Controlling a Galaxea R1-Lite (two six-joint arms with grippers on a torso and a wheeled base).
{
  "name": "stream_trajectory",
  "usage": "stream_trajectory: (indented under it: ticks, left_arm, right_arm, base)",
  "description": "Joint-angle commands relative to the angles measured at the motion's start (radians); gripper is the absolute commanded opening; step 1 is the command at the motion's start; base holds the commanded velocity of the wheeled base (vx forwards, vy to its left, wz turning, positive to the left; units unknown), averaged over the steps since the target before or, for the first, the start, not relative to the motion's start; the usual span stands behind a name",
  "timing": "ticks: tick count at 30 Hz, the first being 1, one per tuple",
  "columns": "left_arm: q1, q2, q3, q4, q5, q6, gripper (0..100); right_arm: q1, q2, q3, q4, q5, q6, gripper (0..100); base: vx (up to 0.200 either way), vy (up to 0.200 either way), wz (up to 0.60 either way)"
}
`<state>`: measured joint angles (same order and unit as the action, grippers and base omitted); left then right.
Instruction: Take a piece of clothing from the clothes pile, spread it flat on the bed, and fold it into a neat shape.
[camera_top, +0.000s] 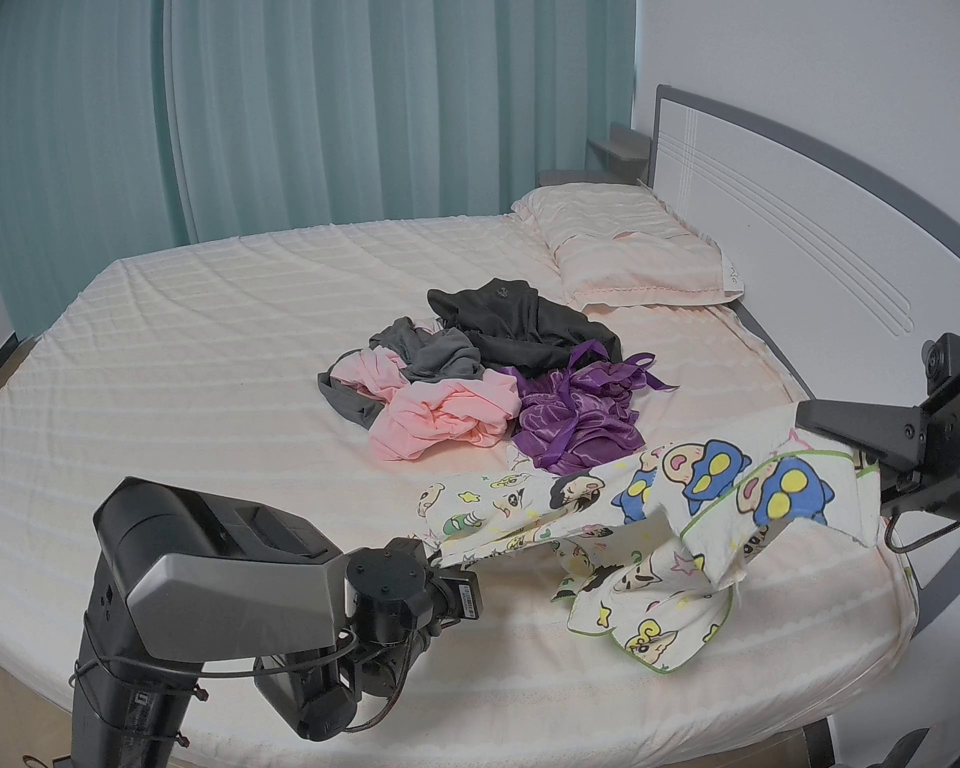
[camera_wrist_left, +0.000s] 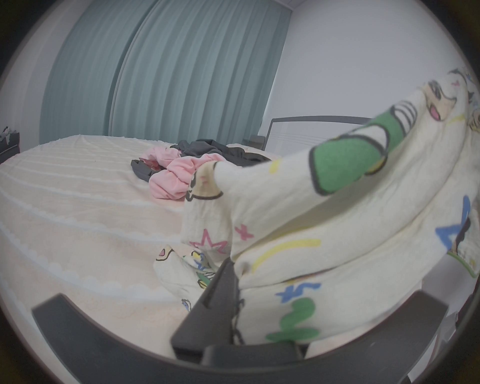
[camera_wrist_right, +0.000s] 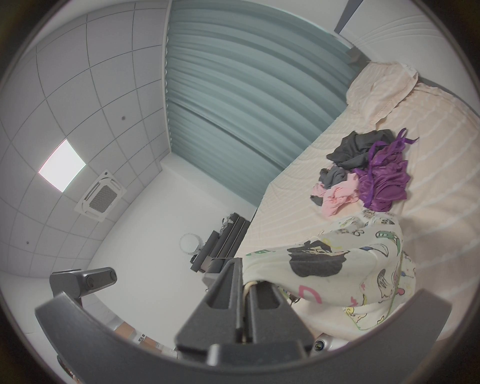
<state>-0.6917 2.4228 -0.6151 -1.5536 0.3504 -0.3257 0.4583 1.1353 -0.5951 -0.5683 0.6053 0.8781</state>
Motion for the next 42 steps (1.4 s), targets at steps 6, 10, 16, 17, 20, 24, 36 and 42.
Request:
stream_trajectory:
  ticks: [6, 10, 16, 17, 20, 24, 36, 42]
  left_arm:
    - [0.001, -0.166, 0.193, -0.017, 0.001, -0.001, 0]
    - [0.003, -0.301, 0.268, -0.017, 0.012, 0.002, 0]
    - [0.011, -0.514, 0.305, -0.005, 0.085, 0.042, 0]
    - [0.011, -0.514, 0.305, -0.005, 0.085, 0.042, 0]
    - [0.023, -0.587, 0.255, 0.015, 0.134, 0.099, 0]
    - [0.027, -0.691, 0.161, 0.141, 0.139, 0.148, 0]
    - [0.060, -0.883, 0.118, 0.268, 0.139, 0.195, 0]
    - [0.052, -0.843, 0.304, 0.265, 0.133, 0.119, 0]
  right_arm:
    - [-0.142, 0.124, 0.011, -0.002, -0.002, -0.007, 0]
    - [-0.201, 0.192, 0.003, -0.004, -0.021, -0.014, 0]
    - [-0.190, 0.302, -0.020, -0.065, -0.205, -0.041, 0]
    - [-0.188, 0.304, -0.020, -0.068, -0.210, -0.041, 0]
    - [-0.107, 0.307, -0.032, -0.140, -0.325, -0.048, 0]
    - [-0.021, 0.308, -0.117, -0.143, -0.460, -0.056, 0]
    - [0.048, 0.244, -0.223, -0.136, -0.498, -0.079, 0]
    - [0.085, 0.256, -0.094, -0.145, -0.493, -0.070, 0]
  base:
    - [0.000, 0.000, 0.00]
    - [0.000, 0.000, 0.00]
    - [0.000, 0.000, 0.00]
    - [0.000, 0.000, 0.00]
    - [0.000, 0.000, 0.00]
    - [0.000, 0.000, 0.00]
    - [0.000, 0.000, 0.00]
    - [0.000, 0.000, 0.00]
